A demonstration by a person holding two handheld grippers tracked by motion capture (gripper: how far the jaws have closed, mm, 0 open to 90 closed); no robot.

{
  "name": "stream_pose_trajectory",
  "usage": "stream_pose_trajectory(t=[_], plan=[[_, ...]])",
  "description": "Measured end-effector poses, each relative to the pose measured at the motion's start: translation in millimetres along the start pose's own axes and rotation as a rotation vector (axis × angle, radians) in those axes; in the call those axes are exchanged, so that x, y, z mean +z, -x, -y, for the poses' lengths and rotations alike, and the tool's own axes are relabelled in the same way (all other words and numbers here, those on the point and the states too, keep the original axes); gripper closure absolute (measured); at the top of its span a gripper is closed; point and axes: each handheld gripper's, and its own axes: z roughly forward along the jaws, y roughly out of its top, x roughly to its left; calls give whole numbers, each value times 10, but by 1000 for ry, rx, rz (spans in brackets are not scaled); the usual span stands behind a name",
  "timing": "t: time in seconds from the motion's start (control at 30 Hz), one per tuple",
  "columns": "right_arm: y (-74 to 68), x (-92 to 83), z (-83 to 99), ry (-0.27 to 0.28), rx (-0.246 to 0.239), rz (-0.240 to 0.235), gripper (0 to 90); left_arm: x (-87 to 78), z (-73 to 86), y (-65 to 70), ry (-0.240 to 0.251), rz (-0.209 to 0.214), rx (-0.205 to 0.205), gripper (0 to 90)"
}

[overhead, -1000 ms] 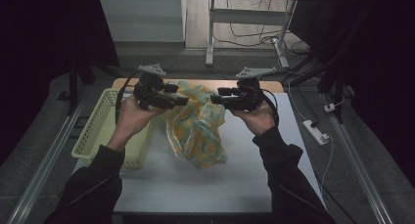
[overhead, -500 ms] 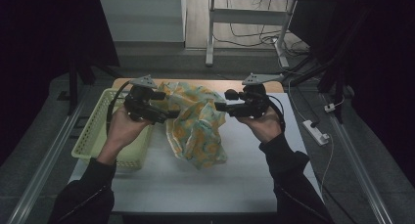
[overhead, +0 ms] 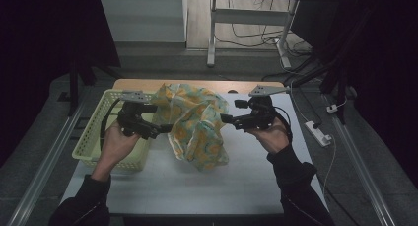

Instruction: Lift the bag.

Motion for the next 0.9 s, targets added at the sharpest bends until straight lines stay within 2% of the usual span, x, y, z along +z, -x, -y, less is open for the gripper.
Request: stream_pose_trajectory(t=[0.1,0.37,0.53,0.77,0.9], plan=[[-15,-6,48,-4,4,8,111,18,70,5,3,3,-4,0],[-14,-9,222,-16,4,16,67,93,322,11,4,7,-33,0],[-8,-49,345,-24,2,30,28,83,477,27,10,12,-62,0],[-60,-117,481,-31,-25,67,9,35,630,126,-1,-8,-48,0],[-84,-155,591,-35,-19,81,0,9,754,184,-14,-22,-52,0]])
